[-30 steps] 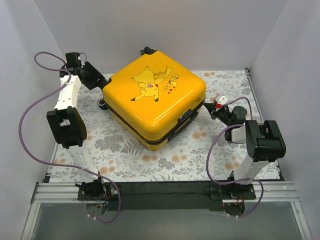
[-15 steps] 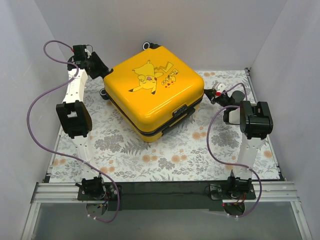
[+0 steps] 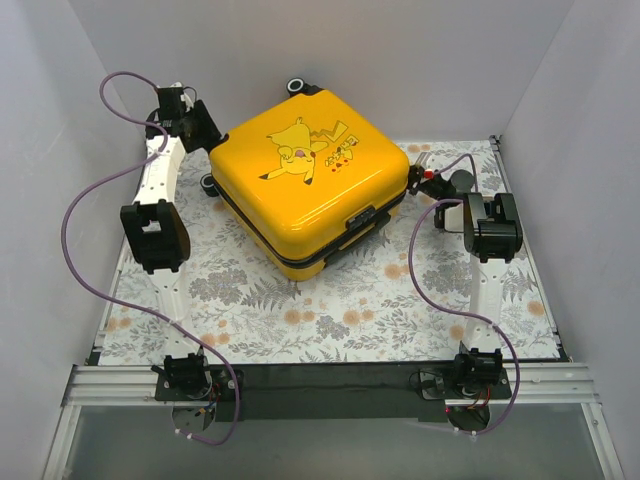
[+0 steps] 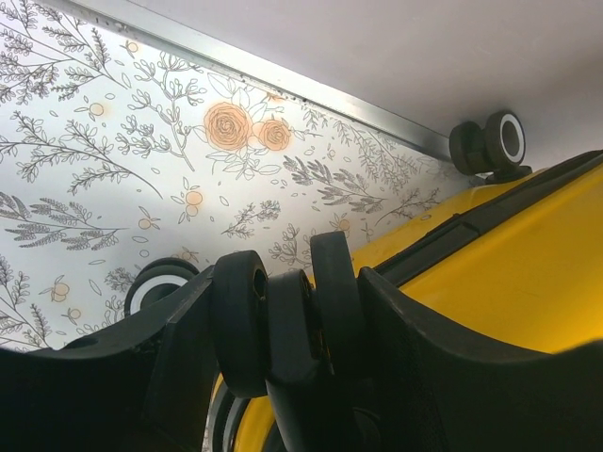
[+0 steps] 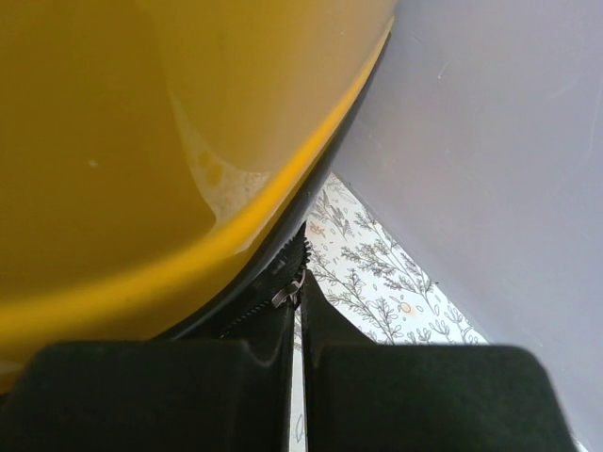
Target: Pack the luggage
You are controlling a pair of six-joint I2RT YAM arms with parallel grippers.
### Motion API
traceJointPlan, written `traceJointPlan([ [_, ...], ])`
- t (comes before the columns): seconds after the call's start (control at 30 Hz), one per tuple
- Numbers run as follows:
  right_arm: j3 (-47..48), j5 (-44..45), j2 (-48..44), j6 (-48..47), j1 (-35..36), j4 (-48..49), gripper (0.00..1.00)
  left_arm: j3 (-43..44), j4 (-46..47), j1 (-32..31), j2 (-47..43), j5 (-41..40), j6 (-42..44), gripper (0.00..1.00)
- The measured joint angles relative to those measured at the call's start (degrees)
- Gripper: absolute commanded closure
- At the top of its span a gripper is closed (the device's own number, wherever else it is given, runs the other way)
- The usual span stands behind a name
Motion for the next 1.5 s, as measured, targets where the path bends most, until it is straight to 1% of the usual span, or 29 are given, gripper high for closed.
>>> traceJointPlan([
  [0.2,-0.7,0.37,-0.07,3.78,0.17,-0.09,0.99,2.01,-1.11,-0.26,1.11,-0.13,0.46,1.0],
  [0.3,-4.59,1.79,-2.14,5.77,0.37,-0.28,0.99,2.03,-0.55,-0.37,1.25,0.04,0.42,1.0],
  [0.43,-13.66,2.01,-7.93,6.8,0.44,-0.9,0.99,1.81,3.26,-1.05,1.9,1.38,0.46,1.0],
  [0.67,-29.94,2.16,-19.3,5.97,0.31,-1.7,0.99,0.31,10.56,-3.32,2.4,3.72,1.53,1.0],
  [0.83,-43.19,0.37,-29.66,4.28,0.55,-2.49,0.99,0.15,13.33,-4.44,3.13,9.05,2.73,1.0],
  [0.93,-47.95,-2.56,-33.9,4.22,1.33,-3.17,0.99,0.2,13.92,-4.74,3.43,12.31,3.58,1.0],
  [1.13,-51.76,-4.17,-37.31,3.69,3.45,-3.74,0.99,1.22,14.36,-4.74,4.37,15.08,4.24,1.0],
  [1.5,-51.93,-4.9,-37.9,3.39,3.56,-4.31,0.99,3.45,12.98,-4.74,5.49,15.85,5.09,1.0],
])
